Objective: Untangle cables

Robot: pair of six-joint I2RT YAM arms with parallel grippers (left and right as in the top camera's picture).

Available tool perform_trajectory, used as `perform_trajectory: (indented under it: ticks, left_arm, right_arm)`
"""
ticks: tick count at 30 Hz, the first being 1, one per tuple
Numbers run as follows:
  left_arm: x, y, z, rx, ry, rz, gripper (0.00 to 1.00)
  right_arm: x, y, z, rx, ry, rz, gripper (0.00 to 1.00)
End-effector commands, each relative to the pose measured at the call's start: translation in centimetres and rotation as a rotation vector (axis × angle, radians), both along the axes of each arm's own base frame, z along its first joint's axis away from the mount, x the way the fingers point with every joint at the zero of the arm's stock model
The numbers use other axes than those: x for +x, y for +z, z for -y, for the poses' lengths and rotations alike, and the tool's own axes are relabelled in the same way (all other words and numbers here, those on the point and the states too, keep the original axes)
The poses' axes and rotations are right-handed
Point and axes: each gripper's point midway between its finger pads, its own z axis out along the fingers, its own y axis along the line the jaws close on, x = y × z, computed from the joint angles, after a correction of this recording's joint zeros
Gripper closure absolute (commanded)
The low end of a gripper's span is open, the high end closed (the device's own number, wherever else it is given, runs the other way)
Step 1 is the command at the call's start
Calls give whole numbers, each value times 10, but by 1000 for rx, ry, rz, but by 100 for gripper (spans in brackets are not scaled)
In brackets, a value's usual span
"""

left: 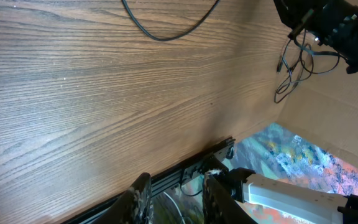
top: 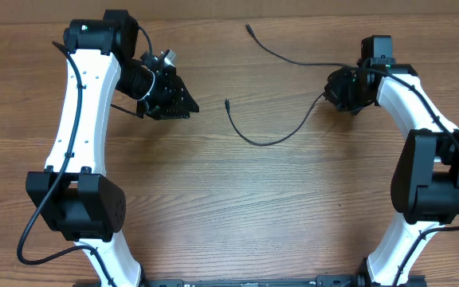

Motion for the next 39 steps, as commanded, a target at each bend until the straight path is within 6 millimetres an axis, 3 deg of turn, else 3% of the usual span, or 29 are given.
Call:
perform_trajectory:
  ticks: [1,3,6,12,13,14,15,18,21,25,30,39]
  left_arm:
    - [-1,3,2,-19,-9,11,72]
    - [-1,3,2,-19,-9,9,72]
    - [-1,3,1,-18,-10,8,72]
    - [-2,3,1,-16,-12,8,72]
    - [-1,3,1,-16,-11,10,72]
    - [-1,3,1,-17,-11,11,72]
    - [-1,3,1,-18,-11,11,73]
    - [-1,3,2,-19,-11,10,73]
    - [-2,3,1,-19,-11,6,73]
    - [-2,3,2,-19,-11,7,73]
    - [-1,3,2,-19,-12,12,73]
    - [0,3,2,-19,-12,16,72]
  right_arm:
    - [11,20,-13,41,105,110,96]
    - [23,46,-36,129,257,247,96]
    - [36,92,-55,219,376,409,96]
    - [50,203,-56,150,467,665,95]
    - [50,212,-53,133,449,667,73]
    - [50,217,-48,126,402,639,44]
    - [49,217,-44,127,348,594,21]
    - [37,190,-26,129,140,384,5]
    - [8,150,3,57,-158,104,0]
    - [-16,123,26,-55,-355,-45,0]
    - [-13,89,24,-46,-350,-68,0]
    - [-2,4,9,23,-318,-124,2]
